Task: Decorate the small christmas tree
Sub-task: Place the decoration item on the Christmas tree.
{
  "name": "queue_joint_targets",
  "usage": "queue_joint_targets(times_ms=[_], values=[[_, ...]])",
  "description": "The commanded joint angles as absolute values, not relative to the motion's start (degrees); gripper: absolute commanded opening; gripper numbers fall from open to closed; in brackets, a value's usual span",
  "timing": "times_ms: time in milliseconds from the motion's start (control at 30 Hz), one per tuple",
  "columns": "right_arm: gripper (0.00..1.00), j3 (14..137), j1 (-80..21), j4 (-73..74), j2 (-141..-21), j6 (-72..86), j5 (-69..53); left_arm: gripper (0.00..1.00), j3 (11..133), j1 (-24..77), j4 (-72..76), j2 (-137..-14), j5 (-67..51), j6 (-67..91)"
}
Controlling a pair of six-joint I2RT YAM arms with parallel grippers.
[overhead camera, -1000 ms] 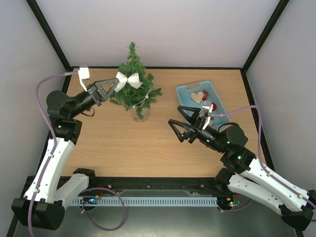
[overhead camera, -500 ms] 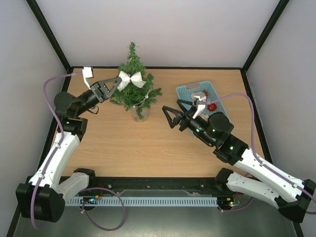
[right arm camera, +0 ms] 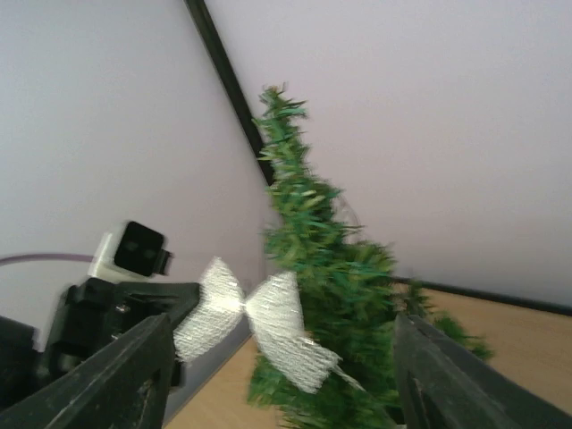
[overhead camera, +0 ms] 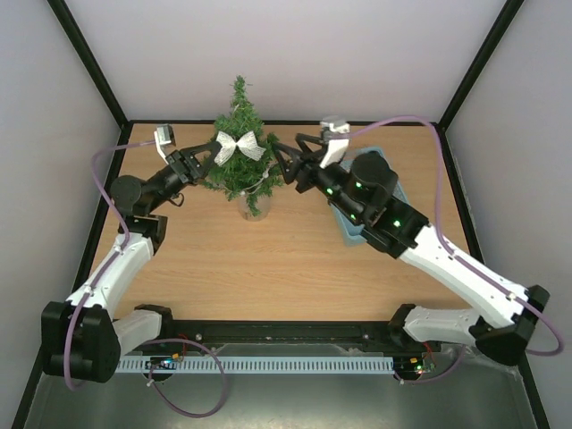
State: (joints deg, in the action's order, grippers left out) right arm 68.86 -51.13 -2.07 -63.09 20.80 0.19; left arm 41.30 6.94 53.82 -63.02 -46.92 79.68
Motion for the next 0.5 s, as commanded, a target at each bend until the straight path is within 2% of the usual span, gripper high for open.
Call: queue_joint_targets(times_ms=[0,67,133,267,467], values=[[0.57,76.5,-50.5,2.1,-69.8,17.1,-8.2,0.03,39.3,5.7,69.3,-64.5,-48.4,88.7],[0.45,78.7,-49.3,2.3,-72.6,18.6,-11.9,0.02,38.8,5.5,70.1,-64.8,-48.6,89.3],[0.4,79.9,-47.0,2.0,-75.3,20.5,-16.8,0.02,38.6,5.4,71.1,-65.2,-49.2,89.5],[0.4,79.7,-43.2,-1.4,-78.8,24.9,-26.3,0.02,38.4,5.2,74.5,-66.4,-50.5,91.5],[0.38,80.2,-41.8,-4.5,-81.6,26.7,-33.8,0.02,37.8,5.2,78.7,-67.1,-51.3,93.9]])
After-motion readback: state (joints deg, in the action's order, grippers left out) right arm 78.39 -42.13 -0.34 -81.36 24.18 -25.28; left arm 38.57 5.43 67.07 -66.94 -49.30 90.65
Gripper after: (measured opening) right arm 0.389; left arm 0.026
